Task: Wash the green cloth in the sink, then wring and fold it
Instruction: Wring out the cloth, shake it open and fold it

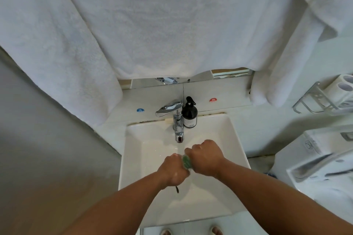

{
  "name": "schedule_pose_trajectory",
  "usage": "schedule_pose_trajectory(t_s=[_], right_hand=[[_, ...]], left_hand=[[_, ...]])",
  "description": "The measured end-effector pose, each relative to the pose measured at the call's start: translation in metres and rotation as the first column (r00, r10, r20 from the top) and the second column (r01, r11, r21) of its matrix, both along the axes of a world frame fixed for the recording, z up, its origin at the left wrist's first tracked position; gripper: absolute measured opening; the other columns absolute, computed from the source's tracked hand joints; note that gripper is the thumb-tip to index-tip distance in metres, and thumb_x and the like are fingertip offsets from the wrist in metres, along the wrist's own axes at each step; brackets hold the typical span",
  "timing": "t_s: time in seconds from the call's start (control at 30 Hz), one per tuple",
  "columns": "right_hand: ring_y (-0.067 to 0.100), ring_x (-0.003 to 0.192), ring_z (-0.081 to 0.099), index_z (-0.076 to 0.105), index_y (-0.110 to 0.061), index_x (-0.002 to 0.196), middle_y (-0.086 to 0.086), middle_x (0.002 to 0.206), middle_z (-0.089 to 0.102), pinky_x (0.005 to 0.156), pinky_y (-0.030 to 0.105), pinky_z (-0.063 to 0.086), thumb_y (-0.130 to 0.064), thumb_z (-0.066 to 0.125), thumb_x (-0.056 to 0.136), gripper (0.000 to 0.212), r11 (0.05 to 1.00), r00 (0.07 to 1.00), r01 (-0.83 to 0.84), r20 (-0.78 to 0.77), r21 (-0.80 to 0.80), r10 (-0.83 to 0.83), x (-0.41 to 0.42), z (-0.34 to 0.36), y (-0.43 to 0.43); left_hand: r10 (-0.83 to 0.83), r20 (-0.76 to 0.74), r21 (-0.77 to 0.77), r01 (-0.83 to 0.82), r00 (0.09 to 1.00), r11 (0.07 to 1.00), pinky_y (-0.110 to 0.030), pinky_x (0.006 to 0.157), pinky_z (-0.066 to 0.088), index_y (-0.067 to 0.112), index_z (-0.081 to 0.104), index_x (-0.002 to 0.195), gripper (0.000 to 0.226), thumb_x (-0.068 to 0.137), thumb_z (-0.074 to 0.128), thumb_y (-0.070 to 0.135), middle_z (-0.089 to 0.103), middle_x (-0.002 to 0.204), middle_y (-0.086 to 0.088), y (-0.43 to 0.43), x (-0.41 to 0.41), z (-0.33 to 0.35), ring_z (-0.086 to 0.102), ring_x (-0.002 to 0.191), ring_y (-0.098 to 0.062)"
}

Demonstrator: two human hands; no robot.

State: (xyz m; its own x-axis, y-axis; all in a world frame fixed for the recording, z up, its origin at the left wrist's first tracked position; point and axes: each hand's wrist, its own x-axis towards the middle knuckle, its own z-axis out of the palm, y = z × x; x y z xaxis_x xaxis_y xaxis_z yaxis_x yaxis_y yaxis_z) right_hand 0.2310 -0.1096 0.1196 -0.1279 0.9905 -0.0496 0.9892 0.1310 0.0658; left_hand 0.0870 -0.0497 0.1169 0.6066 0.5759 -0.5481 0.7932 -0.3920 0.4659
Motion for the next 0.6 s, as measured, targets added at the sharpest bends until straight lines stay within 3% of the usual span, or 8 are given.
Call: schedule_pose_trajectory(t_s=[0.03,0.1,0.23,0.37,0.43,0.5,0.53,0.6], right_hand=[[0.018,0.035,0.048,0.062,-0.023,0.066,-0.003,0.050,0.056,0.050,0.023,0.024,-0.029,0.079,0.057,0.021,1.000,1.000,-0.026,0.000,0.005,0.026,0.003,0.001,0.001],[0.017,0.031,0.043,0.058,-0.023,0.062,-0.005,0.046,0.050,0.051,0.023,0.023,-0.028,0.078,0.058,0.021,0.995,0.996,-0.087,0.003,0.043,0.087,0.008,-0.001,0.004],[0.018,0.038,0.042,0.055,-0.021,0.065,-0.004,0.051,0.049,0.055,0.028,0.025,-0.023,0.068,0.072,0.015,0.956,0.987,-0.153,0.002,0.251,0.158,0.007,0.001,0.006],[0.016,0.060,0.054,0.061,-0.022,0.093,-0.002,0.076,0.061,0.059,0.030,0.042,-0.025,0.077,0.076,0.023,0.930,0.971,-0.023,-0.213,0.367,0.109,0.005,0.001,0.000],[0.012,0.081,0.060,0.054,-0.023,0.126,-0.003,0.103,0.063,0.070,0.021,0.049,-0.021,0.080,0.078,0.054,0.950,0.879,0.189,-0.475,0.251,-0.049,0.004,0.006,-0.011],[0.005,0.081,0.061,0.045,-0.023,0.140,-0.007,0.105,0.062,0.073,0.011,0.046,-0.010,0.075,0.083,0.066,0.914,0.612,0.406,-0.737,-0.019,-0.287,-0.005,0.009,-0.026],[0.004,0.074,0.062,0.049,-0.020,0.137,-0.006,0.098,0.066,0.071,0.013,0.048,-0.005,0.068,0.088,0.055,0.867,0.391,0.454,-0.829,-0.205,-0.400,-0.010,0.009,-0.031],[0.014,0.069,0.067,0.061,-0.008,0.124,0.013,0.097,0.074,0.072,0.032,0.054,-0.013,0.057,0.096,0.029,0.707,-0.271,0.278,-0.760,-0.650,-0.591,-0.017,0.009,-0.036]], left_hand=[[0.156,0.054,-0.159,-0.146,0.986,0.976,-0.029,0.050,0.039,0.011,0.059,0.076,0.009,0.083,0.064,0.015,0.059,0.070,-0.005,-0.005,0.000,0.001,0.051,0.057,-0.019],[0.446,0.088,-0.484,-0.353,0.891,0.801,-0.026,0.045,0.027,0.012,0.052,0.072,0.016,0.080,0.065,0.005,0.044,0.055,-0.003,-0.013,-0.002,0.003,0.036,0.045,-0.015],[0.513,0.094,-0.790,-0.250,0.853,0.560,-0.024,0.042,0.027,0.012,0.052,0.085,0.019,0.085,0.070,0.007,0.045,0.060,-0.003,-0.005,-0.011,0.014,0.040,0.049,-0.014],[0.289,0.056,-0.849,-0.107,0.956,0.517,-0.037,0.068,0.058,0.004,0.060,0.107,0.030,0.083,0.076,0.009,0.070,0.096,-0.018,0.024,-0.015,0.034,0.071,0.086,-0.030],[0.170,0.066,-0.701,-0.076,0.983,0.709,-0.045,0.077,0.062,0.006,0.063,0.107,0.031,0.079,0.078,0.004,0.070,0.106,-0.019,0.031,-0.016,0.040,0.072,0.099,-0.034],[0.023,0.144,-0.312,0.023,0.989,0.950,-0.040,0.075,0.063,0.014,0.066,0.101,0.025,0.079,0.077,0.007,0.071,0.100,-0.012,0.036,-0.016,0.038,0.072,0.092,-0.030],[-0.077,0.223,-0.087,0.099,0.972,0.991,-0.037,0.073,0.062,0.017,0.067,0.098,0.020,0.081,0.076,0.010,0.071,0.096,-0.007,0.039,-0.016,0.036,0.071,0.086,-0.027],[-0.319,0.380,0.280,0.221,0.868,0.934,-0.033,0.069,0.057,0.019,0.067,0.093,0.013,0.085,0.073,0.011,0.069,0.088,0.000,0.046,-0.017,0.032,0.064,0.076,-0.015]])
